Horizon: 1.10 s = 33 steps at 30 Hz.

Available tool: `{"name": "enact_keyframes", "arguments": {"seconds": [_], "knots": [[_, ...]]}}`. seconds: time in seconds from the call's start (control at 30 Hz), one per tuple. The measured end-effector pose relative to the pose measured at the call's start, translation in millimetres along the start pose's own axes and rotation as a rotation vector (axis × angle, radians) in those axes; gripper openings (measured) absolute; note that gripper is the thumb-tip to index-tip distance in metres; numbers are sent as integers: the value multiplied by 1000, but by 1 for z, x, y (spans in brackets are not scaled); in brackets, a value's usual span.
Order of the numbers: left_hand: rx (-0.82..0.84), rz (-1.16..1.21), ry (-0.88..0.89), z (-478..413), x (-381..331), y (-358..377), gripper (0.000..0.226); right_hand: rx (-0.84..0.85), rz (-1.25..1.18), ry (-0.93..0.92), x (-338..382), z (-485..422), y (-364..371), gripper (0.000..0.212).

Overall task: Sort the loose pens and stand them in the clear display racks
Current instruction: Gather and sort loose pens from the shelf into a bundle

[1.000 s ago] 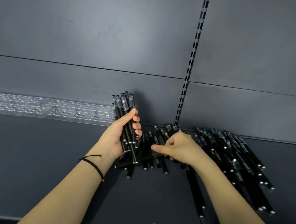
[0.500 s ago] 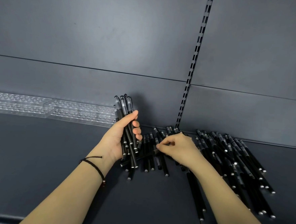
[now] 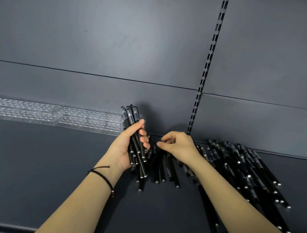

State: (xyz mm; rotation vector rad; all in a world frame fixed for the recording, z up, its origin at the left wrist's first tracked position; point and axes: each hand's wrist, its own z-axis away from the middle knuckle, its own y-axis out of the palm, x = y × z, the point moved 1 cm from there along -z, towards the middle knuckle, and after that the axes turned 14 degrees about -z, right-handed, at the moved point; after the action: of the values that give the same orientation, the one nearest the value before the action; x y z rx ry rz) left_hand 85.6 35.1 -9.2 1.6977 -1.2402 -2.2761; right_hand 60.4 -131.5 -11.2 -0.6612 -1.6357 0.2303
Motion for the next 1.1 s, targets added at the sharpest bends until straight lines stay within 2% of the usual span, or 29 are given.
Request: {"name": "enact_keyframes", "arguments": {"seconds": [0.2,0.33,0.47,0.67,0.9,0.97,1.1], "knots": [[-35,27,36,3,-5,-2,17,132,5,-109,5,5,16,28],[-39,25,33,4,-4,-2,17,65,45,-55,6,13,11,36],[-37,31,34,4,-5,-2,18,134,310,53,11,22,13,54],[-38,35,33,4,-4,-3,16,168,594,199,20,19,7,60],[-56,5,23,7,-5,-2,17,241,509,213,20,13,6,43],[-70,-25,23,7,-5,-1,18,279,419,215,19,12,7,43],[-67,-63,15,9,-4,-2,16,251,325,173,18,16,4,46]]}}
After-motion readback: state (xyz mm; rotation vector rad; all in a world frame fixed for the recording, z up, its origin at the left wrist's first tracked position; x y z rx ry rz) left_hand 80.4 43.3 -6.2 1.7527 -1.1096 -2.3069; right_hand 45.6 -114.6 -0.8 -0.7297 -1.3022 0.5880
